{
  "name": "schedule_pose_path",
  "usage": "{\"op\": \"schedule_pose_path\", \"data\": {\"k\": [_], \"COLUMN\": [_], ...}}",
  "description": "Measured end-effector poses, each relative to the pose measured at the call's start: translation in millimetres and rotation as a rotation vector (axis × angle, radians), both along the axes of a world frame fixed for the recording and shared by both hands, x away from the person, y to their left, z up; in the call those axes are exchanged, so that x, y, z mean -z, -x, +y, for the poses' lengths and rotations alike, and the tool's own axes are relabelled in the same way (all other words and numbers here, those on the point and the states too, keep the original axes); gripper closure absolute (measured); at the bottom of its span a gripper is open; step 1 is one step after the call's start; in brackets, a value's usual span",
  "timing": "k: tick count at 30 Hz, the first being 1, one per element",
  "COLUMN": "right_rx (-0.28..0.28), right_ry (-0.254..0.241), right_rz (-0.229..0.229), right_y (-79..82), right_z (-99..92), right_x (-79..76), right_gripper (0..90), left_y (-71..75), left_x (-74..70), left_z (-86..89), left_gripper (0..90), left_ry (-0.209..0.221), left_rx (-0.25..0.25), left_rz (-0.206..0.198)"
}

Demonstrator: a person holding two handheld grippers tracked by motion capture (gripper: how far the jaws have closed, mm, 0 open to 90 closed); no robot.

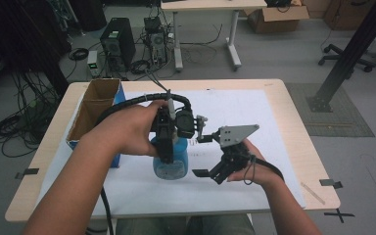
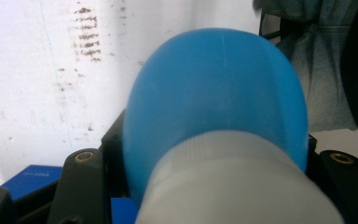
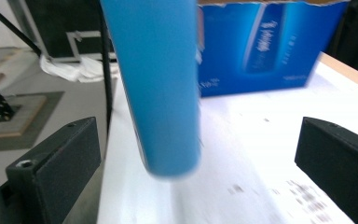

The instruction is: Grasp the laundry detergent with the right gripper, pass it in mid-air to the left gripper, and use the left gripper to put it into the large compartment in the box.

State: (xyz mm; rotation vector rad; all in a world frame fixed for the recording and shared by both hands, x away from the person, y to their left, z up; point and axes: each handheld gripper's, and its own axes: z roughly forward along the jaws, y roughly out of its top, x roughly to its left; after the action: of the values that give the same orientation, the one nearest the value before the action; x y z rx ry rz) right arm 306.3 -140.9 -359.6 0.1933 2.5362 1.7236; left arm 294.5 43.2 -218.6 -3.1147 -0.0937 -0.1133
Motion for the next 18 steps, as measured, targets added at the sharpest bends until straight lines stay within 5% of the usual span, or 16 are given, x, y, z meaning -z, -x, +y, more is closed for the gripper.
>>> {"op": "schedule_pose_path", "data": {"k": [3, 8, 12, 13, 17, 18], "right_rx": [0.028, 0.077, 0.117, 0.117, 0.125, 0.126], "right_ry": [0.048, 0.151, 0.298, 0.298, 0.413, 0.424], "right_rz": [-0.003, -0.038, -0.083, -0.083, -0.109, -0.108], "right_y": [-2.7, -6.6, -9.6, -9.6, -11.4, -11.5], "right_z": [-15.9, -36.1, -45.0, -45.0, -53.4, -54.9], "right_x": [-6.0, -14.5, -19.7, -19.7, -24.2, -24.8], "right_gripper": [0.2, 0.3, 1.3, 1.3, 1.6, 1.7], "left_y": [-3.6, -14.0, -20.3, -20.3, -28.1, -33.1], "left_x": [-6.8, -18.6, -27.2, -27.2, -37.9, -45.1], "left_z": [2.1, 4.7, 7.5, 7.5, 14.4, 20.2], "left_gripper": [39.1, 39.0, 39.0, 39.0, 39.0, 38.9], "left_ry": [0.001, 0.002, 0.012, 0.012, 0.039, 0.060], "left_rx": [-0.040, -0.181, -0.277, -0.277, -0.378, -0.442], "left_rz": [0.004, 0.039, 0.053, 0.053, 0.053, 0.055]}}
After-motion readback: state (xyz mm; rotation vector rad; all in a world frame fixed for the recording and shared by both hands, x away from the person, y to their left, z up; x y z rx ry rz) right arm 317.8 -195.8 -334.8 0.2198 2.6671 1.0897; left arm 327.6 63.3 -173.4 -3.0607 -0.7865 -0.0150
